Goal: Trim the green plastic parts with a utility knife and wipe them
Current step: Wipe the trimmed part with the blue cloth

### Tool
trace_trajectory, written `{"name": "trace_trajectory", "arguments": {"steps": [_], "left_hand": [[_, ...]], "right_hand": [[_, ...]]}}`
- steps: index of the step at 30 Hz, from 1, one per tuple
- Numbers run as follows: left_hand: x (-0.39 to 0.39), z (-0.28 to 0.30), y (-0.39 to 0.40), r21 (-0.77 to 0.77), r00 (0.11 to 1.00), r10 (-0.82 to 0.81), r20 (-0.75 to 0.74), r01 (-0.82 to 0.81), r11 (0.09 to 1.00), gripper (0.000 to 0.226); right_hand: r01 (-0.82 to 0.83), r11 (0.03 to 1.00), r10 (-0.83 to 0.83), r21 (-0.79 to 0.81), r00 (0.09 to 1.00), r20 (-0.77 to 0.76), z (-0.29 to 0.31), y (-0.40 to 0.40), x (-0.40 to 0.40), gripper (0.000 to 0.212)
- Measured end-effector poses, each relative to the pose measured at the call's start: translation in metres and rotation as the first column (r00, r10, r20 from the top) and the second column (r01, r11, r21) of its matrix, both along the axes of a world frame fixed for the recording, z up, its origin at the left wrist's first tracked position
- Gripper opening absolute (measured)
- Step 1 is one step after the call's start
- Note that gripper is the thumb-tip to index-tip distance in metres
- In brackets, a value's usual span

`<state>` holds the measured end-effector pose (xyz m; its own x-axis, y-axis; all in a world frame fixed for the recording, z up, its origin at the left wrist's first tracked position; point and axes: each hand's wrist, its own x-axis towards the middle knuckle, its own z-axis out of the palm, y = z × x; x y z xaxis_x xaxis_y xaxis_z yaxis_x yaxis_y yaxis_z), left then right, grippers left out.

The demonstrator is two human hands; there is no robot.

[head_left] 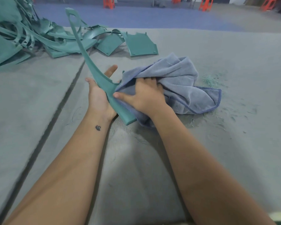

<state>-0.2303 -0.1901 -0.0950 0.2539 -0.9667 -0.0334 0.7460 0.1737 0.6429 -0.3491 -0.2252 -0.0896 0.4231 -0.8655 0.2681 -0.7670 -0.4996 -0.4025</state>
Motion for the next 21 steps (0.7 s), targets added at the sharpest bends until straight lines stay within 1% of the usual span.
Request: {"name": "trace_trajectory", "arguments": {"steps": [1, 3, 5, 9, 10, 12, 13, 14, 16, 17, 19, 20, 21], "left_hand": [[0.0, 0.0, 0.0, 0.009, 1.0, -0.003, 0.001, 0.003, 1.0, 0.081], [-0.001, -0.002, 0.001, 0.026, 1.0, -0.001, -0.017, 0.001, 1.0, 0.086], [0.0, -0.003, 0.0, 0.059, 0.999, 0.041, -0.016, -0.04, 0.997, 0.091], [0.003, -0.002, -0.004, 0.115, 0.996, 0.087, 0.023, -0.09, 0.989, 0.096], [0.003, -0.003, -0.003, 0.112, 0.996, 0.082, 0.016, -0.084, 0.99, 0.095], [0.003, -0.003, -0.002, 0.09, 0.998, 0.062, 0.014, -0.063, 0.994, 0.086], [0.003, -0.003, -0.001, 0.082, 0.998, 0.051, 0.03, -0.053, 0.995, 0.074], [0.001, -0.001, 0.001, 0.089, 0.998, 0.042, 0.052, -0.046, 0.995, 0.059], [-0.003, 0.0, 0.001, 0.13, 0.996, 0.035, 0.08, -0.045, 0.99, 0.029], [-0.005, -0.001, 0.0, 0.149, 0.994, 0.039, 0.1, -0.054, 0.987, 0.022], [-0.005, -0.002, 0.0, 0.172, 0.985, 0.064, 0.16, -0.091, 0.981, 0.02], [-0.005, -0.002, 0.0, 0.175, 0.979, 0.075, 0.189, -0.109, 0.979, 0.023], [-0.004, -0.002, 0.0, 0.176, 0.973, 0.084, 0.216, -0.124, 0.977, 0.026]], "right_hand": [[0.011, 1.0, -0.012, -0.011, 0.999, -0.048, 0.0, 0.003, 0.003, 0.107], [0.058, 0.998, -0.058, -0.001, 0.996, -0.066, 0.003, 0.005, 0.008, 0.118], [0.098, 0.995, -0.097, 0.03, 0.995, -0.037, 0.006, 0.005, 0.014, 0.119], [0.197, 0.976, -0.197, 0.09, 0.98, -0.011, 0.009, 0.006, 0.027, 0.11], [0.225, 0.97, -0.226, 0.09, 0.974, -0.005, 0.009, 0.005, 0.028, 0.105], [0.212, 0.973, -0.219, 0.095, 0.973, 0.07, 0.01, 0.001, 0.027, 0.081], [0.157, 0.981, -0.169, 0.113, 0.979, 0.111, 0.011, -0.002, 0.024, 0.067], [0.078, 0.986, -0.098, 0.146, 0.986, 0.138, 0.013, -0.007, 0.02, 0.057], [-0.057, 0.97, 0.02, 0.234, 0.987, 0.157, 0.019, -0.015, 0.01, 0.05], [-0.099, 0.963, 0.063, 0.249, 0.987, 0.15, 0.02, -0.019, 0.004, 0.047], [-0.136, 0.973, 0.114, 0.189, 0.986, 0.124, 0.02, -0.025, -0.004, 0.03], [-0.122, 0.982, 0.104, 0.142, 0.987, 0.126, 0.02, -0.024, -0.007, 0.024], [-0.087, 0.991, 0.074, 0.099, 0.988, 0.133, 0.019, -0.022, -0.008, 0.023]]}}
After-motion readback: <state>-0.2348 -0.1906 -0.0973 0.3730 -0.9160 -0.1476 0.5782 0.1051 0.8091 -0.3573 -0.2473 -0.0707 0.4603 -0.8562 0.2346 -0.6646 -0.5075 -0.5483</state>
